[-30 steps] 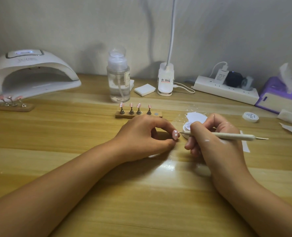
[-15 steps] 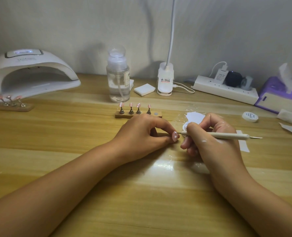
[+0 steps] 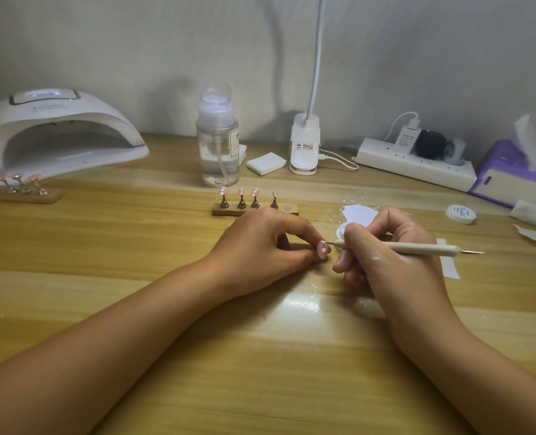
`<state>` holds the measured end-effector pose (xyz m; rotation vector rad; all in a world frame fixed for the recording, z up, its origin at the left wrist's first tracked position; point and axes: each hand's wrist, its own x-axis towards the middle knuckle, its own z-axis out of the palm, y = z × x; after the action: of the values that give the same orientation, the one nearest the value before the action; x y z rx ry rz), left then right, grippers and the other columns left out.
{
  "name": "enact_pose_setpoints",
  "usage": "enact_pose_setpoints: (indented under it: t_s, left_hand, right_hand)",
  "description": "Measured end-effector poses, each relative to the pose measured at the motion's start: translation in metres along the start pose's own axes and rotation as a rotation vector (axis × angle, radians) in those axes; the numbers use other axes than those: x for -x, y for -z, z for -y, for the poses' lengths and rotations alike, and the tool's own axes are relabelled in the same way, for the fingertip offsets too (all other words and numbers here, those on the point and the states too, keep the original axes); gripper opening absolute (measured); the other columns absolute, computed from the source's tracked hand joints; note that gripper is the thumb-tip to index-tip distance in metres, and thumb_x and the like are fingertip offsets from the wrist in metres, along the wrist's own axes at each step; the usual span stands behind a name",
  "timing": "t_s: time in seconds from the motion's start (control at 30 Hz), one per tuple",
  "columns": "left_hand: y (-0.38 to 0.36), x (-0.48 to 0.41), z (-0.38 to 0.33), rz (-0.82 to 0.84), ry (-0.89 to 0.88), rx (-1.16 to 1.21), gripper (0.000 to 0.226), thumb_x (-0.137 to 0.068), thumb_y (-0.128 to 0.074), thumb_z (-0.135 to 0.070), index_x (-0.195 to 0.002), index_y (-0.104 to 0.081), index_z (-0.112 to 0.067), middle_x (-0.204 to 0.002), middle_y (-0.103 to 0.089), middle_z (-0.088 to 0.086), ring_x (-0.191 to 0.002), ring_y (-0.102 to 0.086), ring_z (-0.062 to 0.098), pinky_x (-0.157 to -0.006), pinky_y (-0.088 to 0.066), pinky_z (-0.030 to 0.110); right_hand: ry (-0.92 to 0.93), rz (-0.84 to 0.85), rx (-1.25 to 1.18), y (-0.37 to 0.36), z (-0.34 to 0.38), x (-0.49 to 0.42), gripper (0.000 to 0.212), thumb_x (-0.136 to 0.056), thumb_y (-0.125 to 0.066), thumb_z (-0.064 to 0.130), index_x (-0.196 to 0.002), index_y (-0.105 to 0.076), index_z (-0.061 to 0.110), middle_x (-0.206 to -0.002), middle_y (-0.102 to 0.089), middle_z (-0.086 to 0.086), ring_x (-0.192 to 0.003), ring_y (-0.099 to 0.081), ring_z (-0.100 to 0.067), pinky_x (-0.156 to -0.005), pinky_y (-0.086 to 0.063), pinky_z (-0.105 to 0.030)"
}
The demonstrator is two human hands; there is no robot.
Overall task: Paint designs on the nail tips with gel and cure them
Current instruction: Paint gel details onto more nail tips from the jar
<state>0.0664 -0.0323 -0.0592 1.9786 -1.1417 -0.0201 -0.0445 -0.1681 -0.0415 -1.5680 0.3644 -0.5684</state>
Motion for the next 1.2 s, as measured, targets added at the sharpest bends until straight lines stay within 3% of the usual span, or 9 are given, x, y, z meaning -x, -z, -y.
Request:
enact_pose_setpoints:
  t_s: [0.77, 1.0, 1.2]
  left_hand:
    - [0.0001, -0.0002, -0.0010, -0.011, -0.011, -0.011, 0.003, -0.082, -0.077, -0.031, -0.085, -0.078, -0.031, -0.056, -0.058, -0.024, -0.047, -0.047, 0.004, -0.052, -0.030, 0.016]
    - [0.0001, 0.0002, -0.0010, -0.013, -0.010, 0.003, 0.002, -0.082, -0.078, -0.032, -0.084, -0.078, -0.032, -0.060, -0.061, -0.018, -0.047, -0.048, 0.004, -0.052, -0.031, 0.017]
    - [0.0004, -0.0002, -0.0016, -0.002, -0.003, 0.009, 0.004, -0.082, -0.077, -0.034, -0.085, -0.077, -0.032, -0.054, -0.057, -0.024, -0.046, -0.046, 0.003, -0.050, -0.028, 0.013]
  right_hand:
    - [0.001, -0.010, -0.008, 0.0014, -0.0013, 0.0005, 0.024, -0.084, -0.064, 0.008, -0.068, -0.047, 0.012, -0.052, -0.064, -0.012, -0.040, -0.053, -0.012, -0.042, -0.043, -0.019]
    - [0.005, 0.000, -0.010, 0.0002, -0.0003, 0.0002, 0.023, -0.084, -0.064, 0.007, -0.068, -0.048, 0.012, -0.053, -0.065, -0.013, -0.040, -0.052, -0.013, -0.042, -0.043, -0.020]
    - [-0.001, -0.044, -0.016, 0.0009, 0.0001, 0.0006, 0.028, -0.083, -0.060, 0.005, -0.062, -0.044, 0.016, -0.047, -0.060, -0.012, -0.035, -0.047, -0.009, -0.038, -0.037, -0.015]
